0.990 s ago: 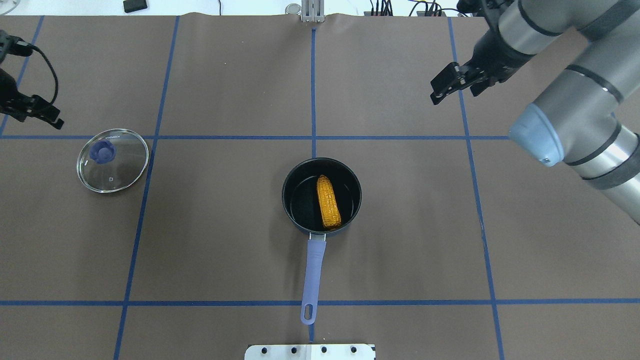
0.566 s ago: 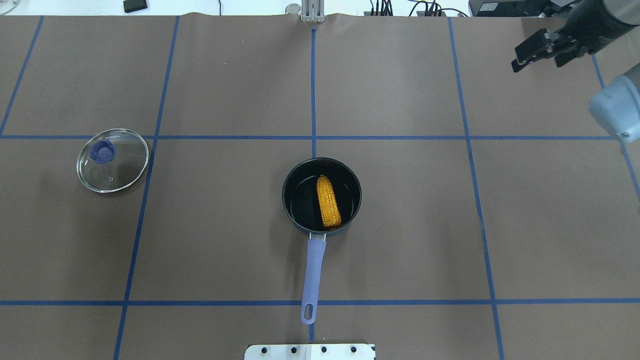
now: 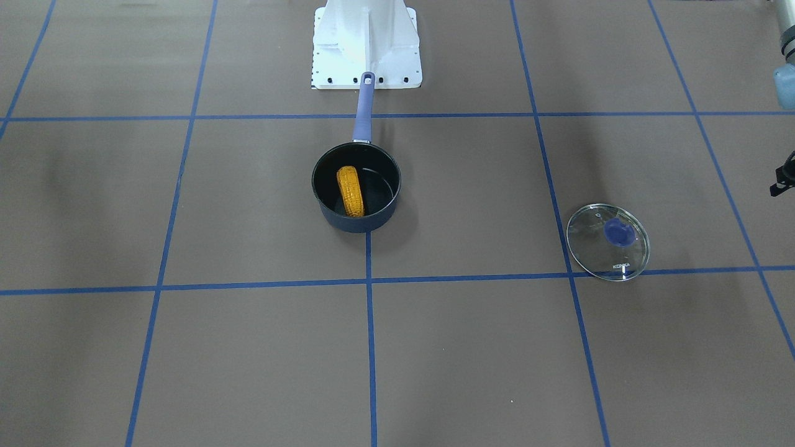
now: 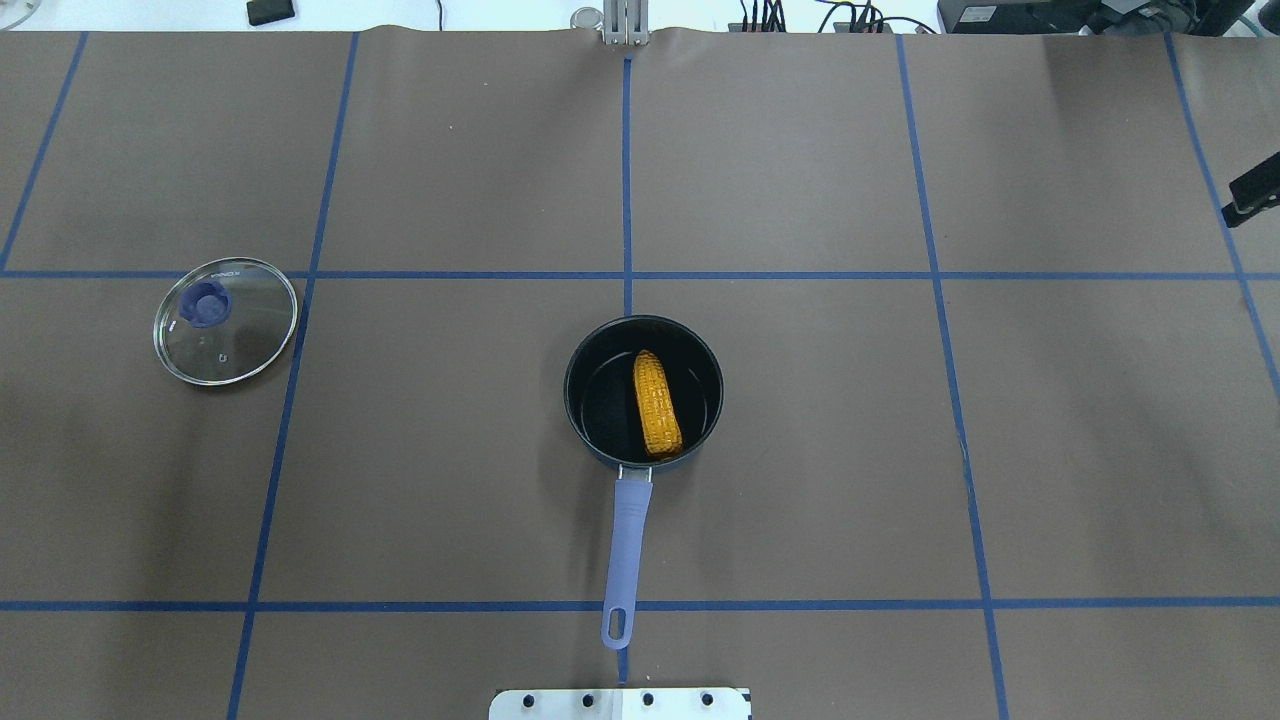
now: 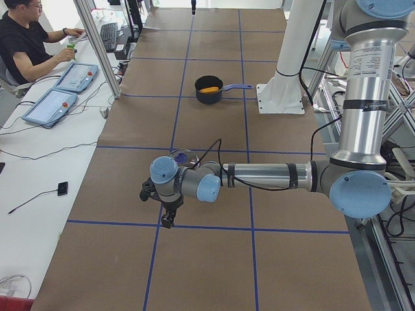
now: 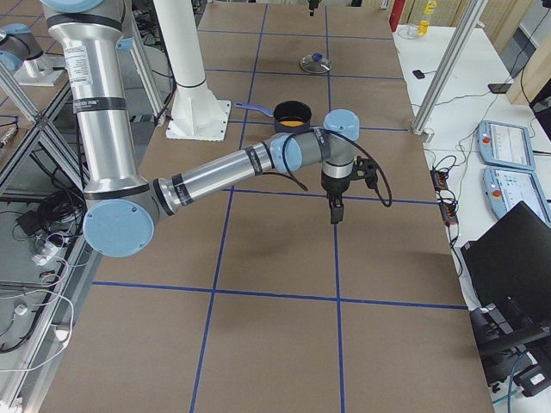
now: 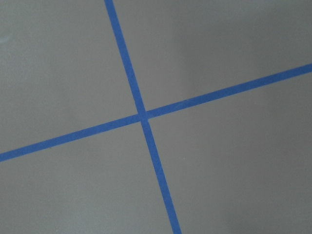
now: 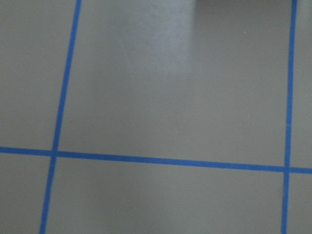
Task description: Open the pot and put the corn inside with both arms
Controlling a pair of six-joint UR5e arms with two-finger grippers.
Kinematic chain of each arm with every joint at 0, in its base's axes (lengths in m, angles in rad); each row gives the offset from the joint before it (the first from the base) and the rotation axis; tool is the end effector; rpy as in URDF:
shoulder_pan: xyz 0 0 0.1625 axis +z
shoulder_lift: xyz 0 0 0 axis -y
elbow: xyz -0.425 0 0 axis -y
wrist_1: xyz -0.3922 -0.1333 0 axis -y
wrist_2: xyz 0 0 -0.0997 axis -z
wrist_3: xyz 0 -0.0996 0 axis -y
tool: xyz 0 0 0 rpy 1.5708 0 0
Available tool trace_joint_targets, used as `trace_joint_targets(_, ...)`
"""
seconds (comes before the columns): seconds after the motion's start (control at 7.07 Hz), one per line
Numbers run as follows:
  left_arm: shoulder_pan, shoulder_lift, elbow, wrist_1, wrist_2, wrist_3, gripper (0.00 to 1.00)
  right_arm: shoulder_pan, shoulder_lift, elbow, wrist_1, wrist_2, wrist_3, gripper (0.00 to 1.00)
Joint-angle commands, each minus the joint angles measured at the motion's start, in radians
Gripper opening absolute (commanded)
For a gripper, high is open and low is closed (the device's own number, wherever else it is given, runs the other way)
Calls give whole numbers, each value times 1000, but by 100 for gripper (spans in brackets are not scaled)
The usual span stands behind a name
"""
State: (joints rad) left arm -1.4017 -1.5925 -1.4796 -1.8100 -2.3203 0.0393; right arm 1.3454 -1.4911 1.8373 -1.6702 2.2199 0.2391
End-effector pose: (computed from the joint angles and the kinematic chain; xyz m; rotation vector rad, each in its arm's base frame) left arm 0.0215 -0.5148 0.6697 0.1132 0.7587 0.2617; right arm -0.0447 -0.5220 0.5057 0.0830 -0.6832 -0.0669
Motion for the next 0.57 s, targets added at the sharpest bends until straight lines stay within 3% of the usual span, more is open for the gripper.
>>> trace_joint_targets(0.0, -2, 2, 4, 0, -1, -1, 100, 101, -150, -18, 7, 65, -121, 100)
trace_joint_targets(0.42, -8, 3, 4, 8, -2, -1, 100, 175, -210, -18, 6, 80, -179, 100)
